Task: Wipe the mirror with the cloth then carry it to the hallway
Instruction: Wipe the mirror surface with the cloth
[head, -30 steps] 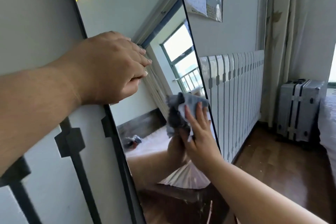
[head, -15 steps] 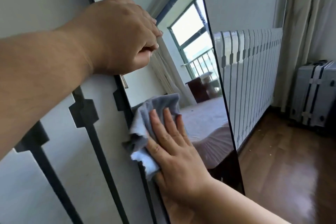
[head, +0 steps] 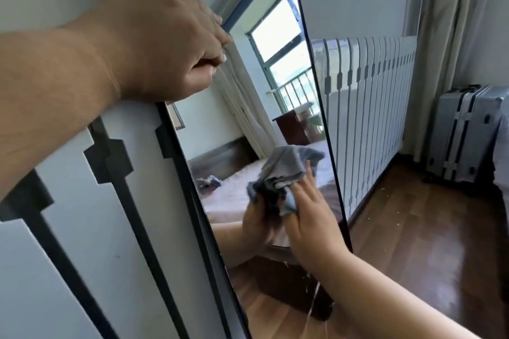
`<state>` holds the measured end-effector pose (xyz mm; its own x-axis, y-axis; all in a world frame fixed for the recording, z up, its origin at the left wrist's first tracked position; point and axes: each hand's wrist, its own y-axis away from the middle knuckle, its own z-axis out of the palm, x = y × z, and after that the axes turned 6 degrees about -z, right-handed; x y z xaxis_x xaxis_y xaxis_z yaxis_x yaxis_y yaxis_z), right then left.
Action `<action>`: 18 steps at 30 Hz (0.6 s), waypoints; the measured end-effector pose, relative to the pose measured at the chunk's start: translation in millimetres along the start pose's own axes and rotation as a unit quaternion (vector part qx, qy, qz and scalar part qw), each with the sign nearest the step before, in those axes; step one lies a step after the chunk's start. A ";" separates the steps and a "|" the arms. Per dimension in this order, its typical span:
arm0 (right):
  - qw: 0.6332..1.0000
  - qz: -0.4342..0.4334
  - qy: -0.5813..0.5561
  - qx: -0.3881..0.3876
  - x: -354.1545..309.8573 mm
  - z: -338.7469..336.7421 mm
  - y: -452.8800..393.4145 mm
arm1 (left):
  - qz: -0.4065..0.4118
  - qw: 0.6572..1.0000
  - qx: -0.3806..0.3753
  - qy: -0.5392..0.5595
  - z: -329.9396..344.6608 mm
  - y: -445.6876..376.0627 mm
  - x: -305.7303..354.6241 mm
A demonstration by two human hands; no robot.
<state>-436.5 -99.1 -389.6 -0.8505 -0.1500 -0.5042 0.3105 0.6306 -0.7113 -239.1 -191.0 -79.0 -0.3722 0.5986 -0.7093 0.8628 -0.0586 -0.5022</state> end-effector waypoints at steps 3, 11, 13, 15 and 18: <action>0.999 -0.015 -0.048 0.021 -10.8 3.0 -8.6 | -0.005 1.000 -0.002 0.002 -0.3 0.3 1.1; 0.999 -0.032 -0.016 0.022 -14.5 0.7 -7.6 | -0.005 1.000 -0.006 0.001 -0.6 -0.6 0.8; 0.998 -0.067 -0.014 0.013 -12.0 7.6 -0.2 | -0.005 1.000 -0.002 0.001 0.1 -0.5 0.9; 0.997 -0.007 -0.065 0.040 -8.8 7.4 -8.2 | -0.004 1.000 -0.002 0.000 0.7 -0.1 0.6; 0.986 0.092 -0.116 0.075 -7.2 0.7 -23.9 | -0.001 1.000 -0.004 -0.001 1.7 -0.2 0.5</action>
<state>-437.6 -113.7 -369.3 -0.6597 -0.2254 -0.7169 0.5242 0.5456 -0.6538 -240.0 -192.0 -80.1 -0.3754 0.5965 -0.7094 0.8642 -0.0513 -0.5005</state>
